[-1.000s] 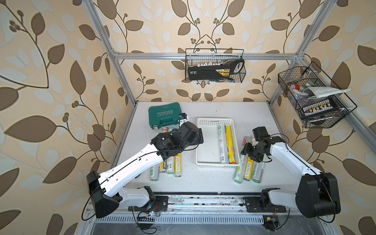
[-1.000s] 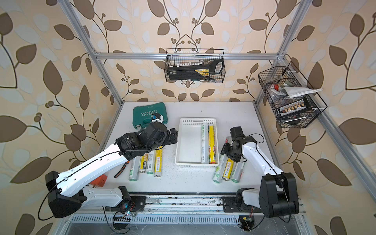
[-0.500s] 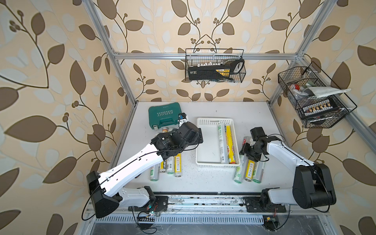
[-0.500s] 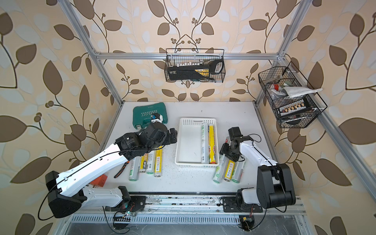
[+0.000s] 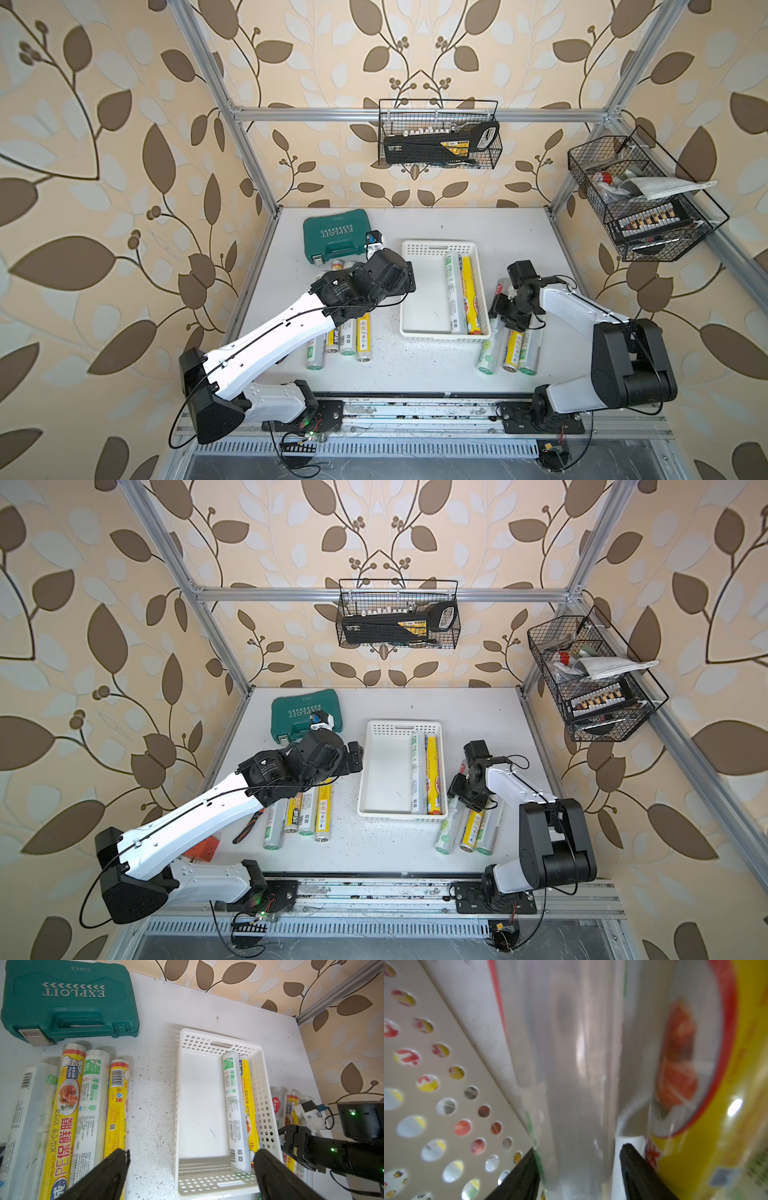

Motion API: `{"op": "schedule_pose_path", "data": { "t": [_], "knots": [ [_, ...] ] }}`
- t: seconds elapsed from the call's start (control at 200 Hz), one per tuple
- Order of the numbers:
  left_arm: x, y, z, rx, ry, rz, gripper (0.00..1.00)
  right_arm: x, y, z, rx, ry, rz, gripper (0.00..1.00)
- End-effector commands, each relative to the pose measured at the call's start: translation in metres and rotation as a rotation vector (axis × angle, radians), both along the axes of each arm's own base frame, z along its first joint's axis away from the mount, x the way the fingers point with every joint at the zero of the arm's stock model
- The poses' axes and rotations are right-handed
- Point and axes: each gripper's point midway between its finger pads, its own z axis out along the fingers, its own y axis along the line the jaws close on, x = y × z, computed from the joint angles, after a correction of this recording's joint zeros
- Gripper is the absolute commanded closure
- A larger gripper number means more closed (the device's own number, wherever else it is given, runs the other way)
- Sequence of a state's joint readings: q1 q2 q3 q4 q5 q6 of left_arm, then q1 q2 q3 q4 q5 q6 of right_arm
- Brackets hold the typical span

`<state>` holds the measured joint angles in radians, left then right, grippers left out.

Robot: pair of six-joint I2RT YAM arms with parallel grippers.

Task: Put the plastic wrap into the basket
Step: Pick up the plastic wrap from the center of the board.

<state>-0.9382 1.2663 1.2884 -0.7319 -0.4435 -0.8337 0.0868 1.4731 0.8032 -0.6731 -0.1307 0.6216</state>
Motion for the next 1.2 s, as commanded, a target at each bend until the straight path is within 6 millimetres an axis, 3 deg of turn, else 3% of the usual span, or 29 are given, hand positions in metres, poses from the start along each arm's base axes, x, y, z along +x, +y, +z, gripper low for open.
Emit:
{"op": "schedule_pose_path", "data": {
  "t": [0.0,0.245,0.415,0.575,0.73,0.9,1.195],
  "knots": [
    [0.004,-0.009,0.012,-0.01,-0.029,-0.017,0.01,0.005,-0.003,-0.002,-0.011,0.005,-0.021,0.38],
    [0.004,-0.009,0.009,-0.002,-0.023,-0.016,0.01,0.012,-0.007,-0.003,-0.027,0.011,-0.026,0.44],
    [0.004,-0.007,0.01,-0.001,-0.027,-0.008,0.01,0.017,-0.014,0.012,-0.058,-0.006,-0.029,0.49],
    [0.005,-0.008,0.008,0.001,-0.021,-0.008,0.01,0.023,-0.019,0.04,-0.09,-0.052,-0.023,0.55],
    [0.004,-0.009,0.007,0.003,-0.012,-0.01,0.01,0.016,-0.03,0.065,-0.157,-0.058,-0.005,0.57],
    [0.003,-0.007,0.009,-0.001,-0.015,-0.007,0.01,0.007,-0.042,0.11,-0.224,-0.122,0.008,0.58],
    [0.0,-0.003,0.01,-0.004,-0.014,-0.005,0.01,0.006,-0.02,0.17,-0.109,-0.279,0.063,0.58]
  ]
}}
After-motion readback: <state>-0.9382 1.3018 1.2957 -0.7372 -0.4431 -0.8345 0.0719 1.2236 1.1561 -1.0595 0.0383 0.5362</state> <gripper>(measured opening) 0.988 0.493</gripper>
